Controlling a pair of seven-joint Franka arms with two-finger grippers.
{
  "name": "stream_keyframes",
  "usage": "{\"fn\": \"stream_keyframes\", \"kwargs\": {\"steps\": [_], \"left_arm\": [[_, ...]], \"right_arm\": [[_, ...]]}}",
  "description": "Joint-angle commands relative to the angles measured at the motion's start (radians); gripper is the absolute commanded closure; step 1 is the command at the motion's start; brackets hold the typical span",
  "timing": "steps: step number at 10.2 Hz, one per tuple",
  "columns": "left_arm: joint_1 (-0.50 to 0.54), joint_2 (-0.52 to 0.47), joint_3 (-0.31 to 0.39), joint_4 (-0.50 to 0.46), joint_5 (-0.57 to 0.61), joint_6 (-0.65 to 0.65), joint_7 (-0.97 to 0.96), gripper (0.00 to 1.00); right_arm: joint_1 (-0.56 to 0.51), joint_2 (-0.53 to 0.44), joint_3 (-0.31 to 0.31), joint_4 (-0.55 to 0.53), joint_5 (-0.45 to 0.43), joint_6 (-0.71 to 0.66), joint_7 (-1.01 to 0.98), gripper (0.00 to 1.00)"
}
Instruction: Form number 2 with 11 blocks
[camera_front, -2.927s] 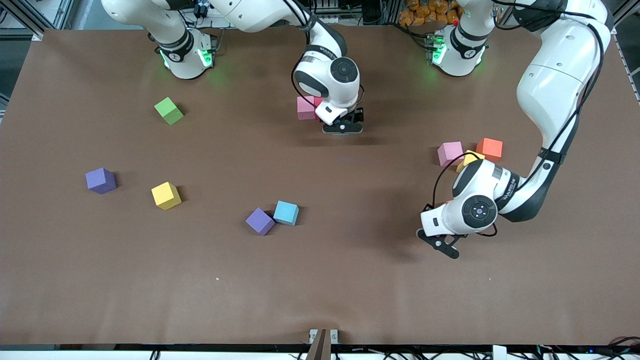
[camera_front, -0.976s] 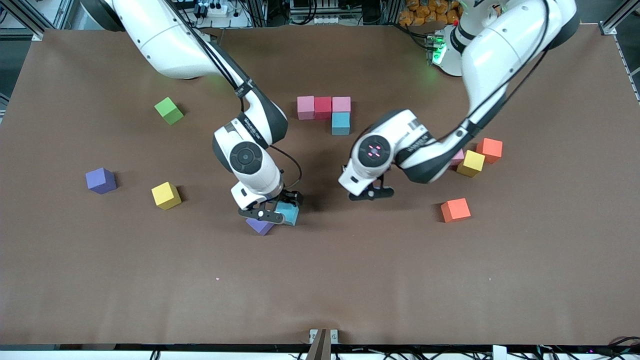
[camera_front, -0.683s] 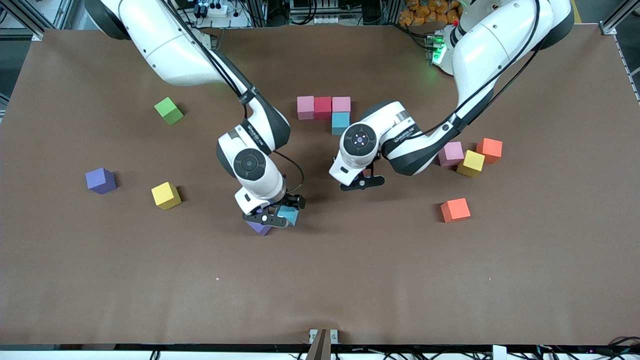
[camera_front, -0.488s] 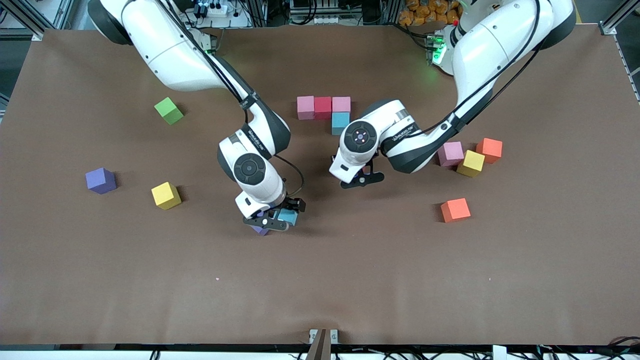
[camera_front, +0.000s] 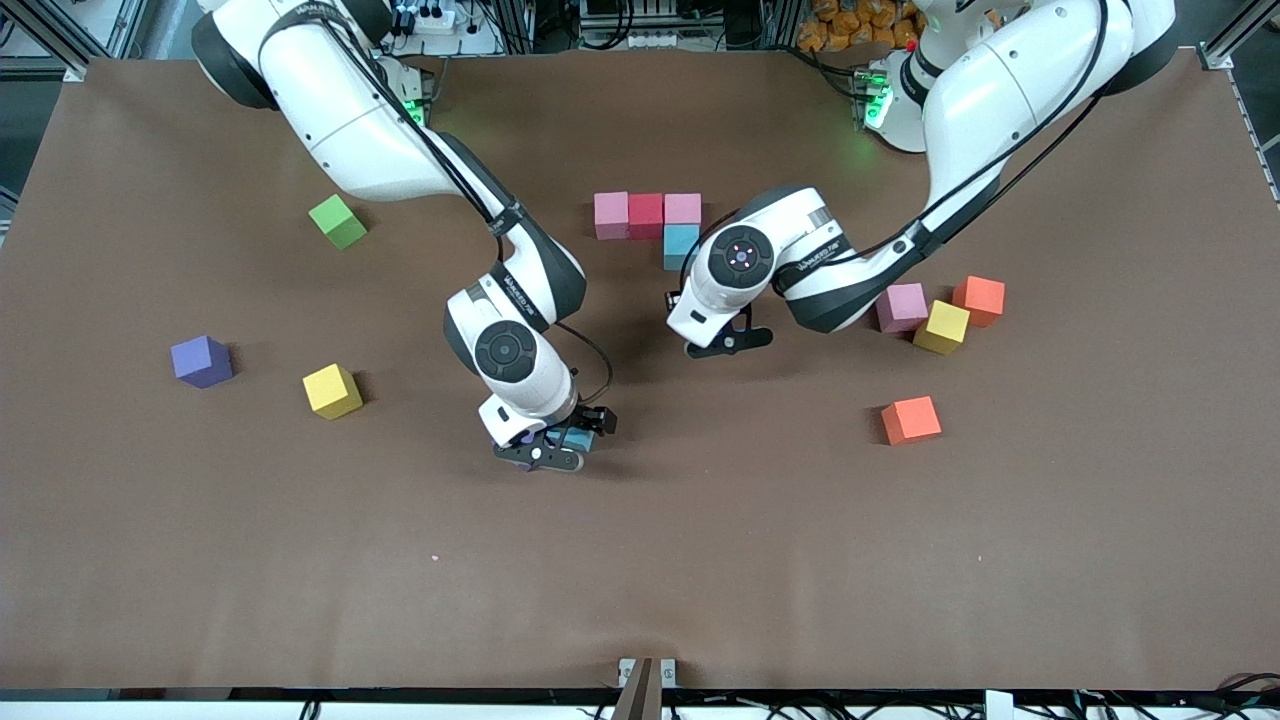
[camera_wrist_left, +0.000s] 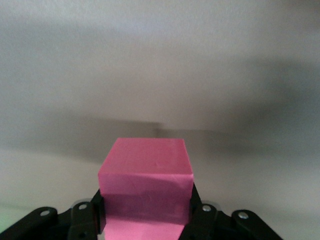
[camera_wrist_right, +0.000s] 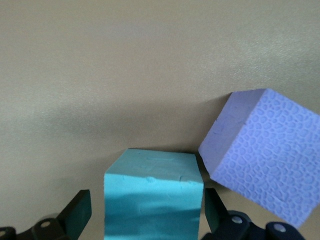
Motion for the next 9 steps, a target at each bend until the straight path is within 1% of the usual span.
{"fn": "stream_keyframes", "kwargs": {"steps": [1, 2, 3, 4, 6, 9], "left_arm": [[0.012, -0.036, -0.013, -0.064, 0.012, 0.056, -0.031, 0.54], [0.004, -0.038, -0.013, -0.081, 0.032, 0.072, -0.031, 0.54], [-0.008, -0.033, -0.014, -0.088, 0.082, 0.074, -0.031, 0.54], [-0.046, -0.026, -0.011, -0.087, 0.113, 0.074, -0.031, 0.55], [-0.054, -0.021, -0.008, -0.091, 0.119, 0.078, -0.04, 0.55], [-0.057, -0.015, -0.008, -0.116, 0.119, 0.127, -0.061, 0.55]], "right_arm": [[-0.002, 0.032, 0.0, 0.042, -0.029, -0.004, -0.015, 0.0], [-0.009, 0.034, 0.0, 0.042, -0.038, -0.005, -0.015, 0.0], [-0.012, 0.038, 0.0, 0.042, -0.046, -0.004, -0.015, 0.0], [-0.012, 0.04, 0.0, 0.042, -0.046, -0.004, -0.015, 0.0], [-0.012, 0.04, 0.0, 0.042, -0.046, -0.005, -0.013, 0.0], [-0.004, 0.034, 0.0, 0.041, -0.045, -0.011, -0.01, 0.0]]}}
